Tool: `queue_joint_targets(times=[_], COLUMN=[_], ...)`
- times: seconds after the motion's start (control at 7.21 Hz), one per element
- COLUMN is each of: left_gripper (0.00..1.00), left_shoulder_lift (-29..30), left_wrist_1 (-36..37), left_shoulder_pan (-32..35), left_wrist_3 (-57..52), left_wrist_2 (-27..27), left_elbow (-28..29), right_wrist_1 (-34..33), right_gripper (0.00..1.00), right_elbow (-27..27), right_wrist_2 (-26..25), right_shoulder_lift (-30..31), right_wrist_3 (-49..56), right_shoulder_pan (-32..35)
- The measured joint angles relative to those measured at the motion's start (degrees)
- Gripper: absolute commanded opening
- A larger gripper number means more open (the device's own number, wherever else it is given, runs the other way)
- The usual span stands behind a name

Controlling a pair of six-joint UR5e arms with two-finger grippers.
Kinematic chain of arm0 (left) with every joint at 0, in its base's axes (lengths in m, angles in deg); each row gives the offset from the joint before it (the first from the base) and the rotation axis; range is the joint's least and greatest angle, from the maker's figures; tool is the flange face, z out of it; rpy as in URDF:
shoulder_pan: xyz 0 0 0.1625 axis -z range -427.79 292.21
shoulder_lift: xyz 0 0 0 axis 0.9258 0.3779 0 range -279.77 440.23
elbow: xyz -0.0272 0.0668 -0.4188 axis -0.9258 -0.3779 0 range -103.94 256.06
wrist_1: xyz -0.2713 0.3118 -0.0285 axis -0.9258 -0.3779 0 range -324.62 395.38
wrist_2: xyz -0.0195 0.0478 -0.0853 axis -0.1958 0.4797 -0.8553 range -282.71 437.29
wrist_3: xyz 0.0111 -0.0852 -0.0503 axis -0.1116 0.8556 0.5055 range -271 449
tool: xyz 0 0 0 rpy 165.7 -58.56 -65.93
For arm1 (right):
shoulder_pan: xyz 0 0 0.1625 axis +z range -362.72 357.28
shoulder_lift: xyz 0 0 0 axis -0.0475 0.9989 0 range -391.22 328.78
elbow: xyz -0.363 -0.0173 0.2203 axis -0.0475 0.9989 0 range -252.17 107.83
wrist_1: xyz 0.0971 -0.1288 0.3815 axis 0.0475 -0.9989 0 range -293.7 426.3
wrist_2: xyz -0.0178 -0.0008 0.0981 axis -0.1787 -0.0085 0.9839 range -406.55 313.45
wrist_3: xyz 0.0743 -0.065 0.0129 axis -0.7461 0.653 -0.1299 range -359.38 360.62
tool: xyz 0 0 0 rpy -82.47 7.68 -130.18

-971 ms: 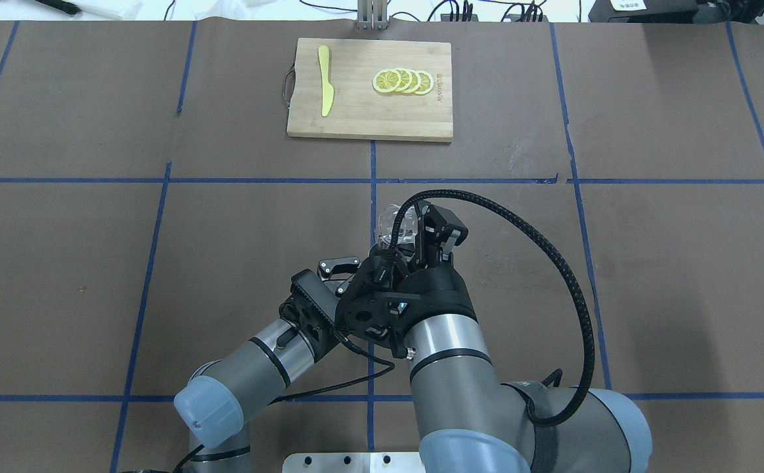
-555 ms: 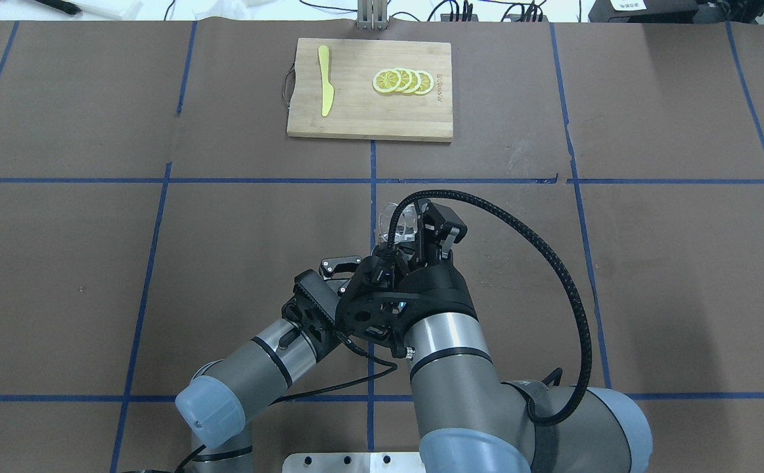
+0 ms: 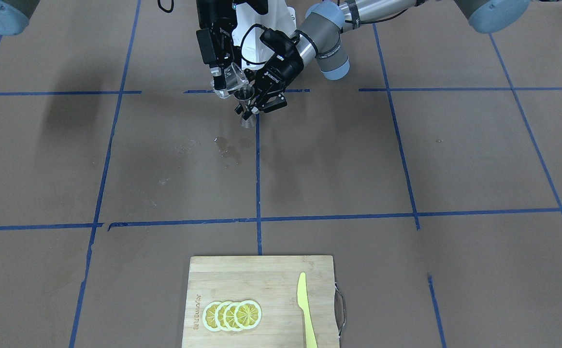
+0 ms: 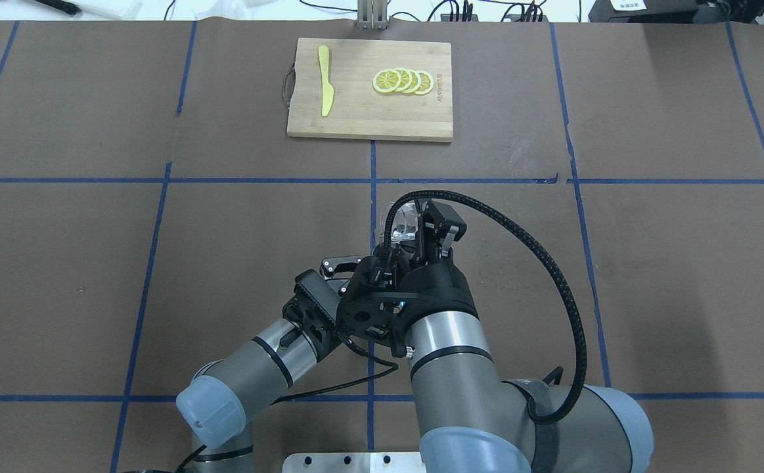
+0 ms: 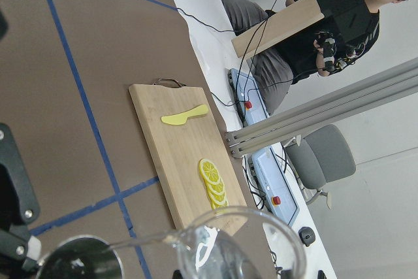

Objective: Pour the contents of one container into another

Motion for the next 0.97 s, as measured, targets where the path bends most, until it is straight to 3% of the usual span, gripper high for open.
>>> queue_joint_targets(times=[0.56, 0.97], left_gripper=[0.00, 0.00], left_shoulder_lift=[0.0, 0.0], left_wrist_1=[0.0, -0.1], left_shoulder_pan=[0.1, 0.2], left_wrist_3=[-0.1, -0.2], left_wrist_2=[0.1, 0.1], left_elbow=[-0.1, -0.4], right_wrist_1=[-0.1, 1.8], right_gripper=[0.00, 0.00], right_elbow=[0.0, -0.2], right_wrist_2=[-0.5, -0.1], right_shoulder_lift=[0.2, 0.1], right_wrist_3=[0.1, -6.5], right_shoulder_pan=[0.0, -0.3])
